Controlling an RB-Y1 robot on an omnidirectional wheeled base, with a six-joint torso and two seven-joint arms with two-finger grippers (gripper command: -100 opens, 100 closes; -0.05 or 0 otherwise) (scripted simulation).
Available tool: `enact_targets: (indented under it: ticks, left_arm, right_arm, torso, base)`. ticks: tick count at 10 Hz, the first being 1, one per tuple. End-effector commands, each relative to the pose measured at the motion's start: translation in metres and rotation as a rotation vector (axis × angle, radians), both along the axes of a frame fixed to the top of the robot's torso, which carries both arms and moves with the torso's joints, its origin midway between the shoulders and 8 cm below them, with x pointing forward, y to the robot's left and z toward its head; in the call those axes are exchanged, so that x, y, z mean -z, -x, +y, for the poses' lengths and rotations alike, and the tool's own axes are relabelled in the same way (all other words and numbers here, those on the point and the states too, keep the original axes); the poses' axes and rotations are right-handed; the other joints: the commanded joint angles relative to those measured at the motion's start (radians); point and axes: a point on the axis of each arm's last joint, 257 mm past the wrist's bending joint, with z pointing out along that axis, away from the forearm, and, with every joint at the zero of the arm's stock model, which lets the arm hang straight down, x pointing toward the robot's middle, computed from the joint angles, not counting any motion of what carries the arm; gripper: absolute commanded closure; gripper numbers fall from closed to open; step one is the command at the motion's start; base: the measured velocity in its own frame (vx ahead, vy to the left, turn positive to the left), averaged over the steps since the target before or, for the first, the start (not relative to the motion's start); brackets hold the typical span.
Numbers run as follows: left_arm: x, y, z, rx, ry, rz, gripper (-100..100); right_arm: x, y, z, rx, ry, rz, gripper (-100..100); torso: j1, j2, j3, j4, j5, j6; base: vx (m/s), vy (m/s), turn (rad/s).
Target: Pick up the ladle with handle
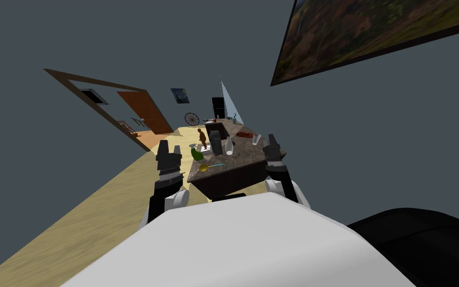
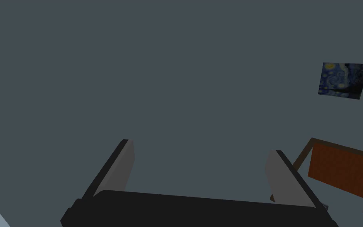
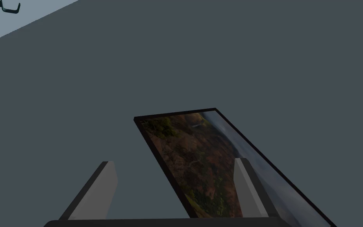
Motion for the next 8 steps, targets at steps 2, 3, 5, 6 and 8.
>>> enact_targets:
  ticks: [2, 3, 5, 6, 8]
  left_arm:
    - [0.008, -0.007, -0.001, 0.028, -0.021, 0.042, -100]
    - [0.013, -0.012, 0.001, 0.039, -0.022, 0.067, -100]
    - [0.025, -0.021, 0.006, 0.058, -0.007, 0.123, -100]
    - [0.031, -0.026, 0.01, 0.066, 0.008, 0.154, -100]
    - [0.041, -0.032, 0.016, 0.071, 0.03, 0.199, -100]
  right_arm:
    - [0.0, 0.0, 0.0, 0.0, 0.0, 0.0, 0]
    - [0.0, 0.0, 0.0, 0.0, 0.0, 0.0, 0]
    - [0.0, 0.0, 0.0, 0.0, 0.0, 0.0, 0]
    - [0.0, 0.0, 0.0, 0.0, 0.0, 0.0, 0]
    - [0.0, 0.0, 0.0, 0.0, 0.0, 0.0, 0]
  torso:
    - [-0.001, 0.0, 0.0, 0.0, 0.0, 0.0]
    - [-0.002, 0.0, 0.0, 0.0, 0.0, 0.0]
    - [-0.004, 0.0, 0.0, 0.0, -0.001, 0.0]
    - [-0.006, 0.001, 0.001, 0.0, -0.001, 0.0]
    - [-0.005, 0.002, 0.001, 0.0, -0.001, 0.0]
  base:
    - [-0.005, -0.031, 0.013]
    - [-0.006, -0.055, 0.019]
    - [-0.015, -0.082, 0.025]
    - [-0.034, -0.105, 0.032]
    - [-0.023, -0.072, 0.014]
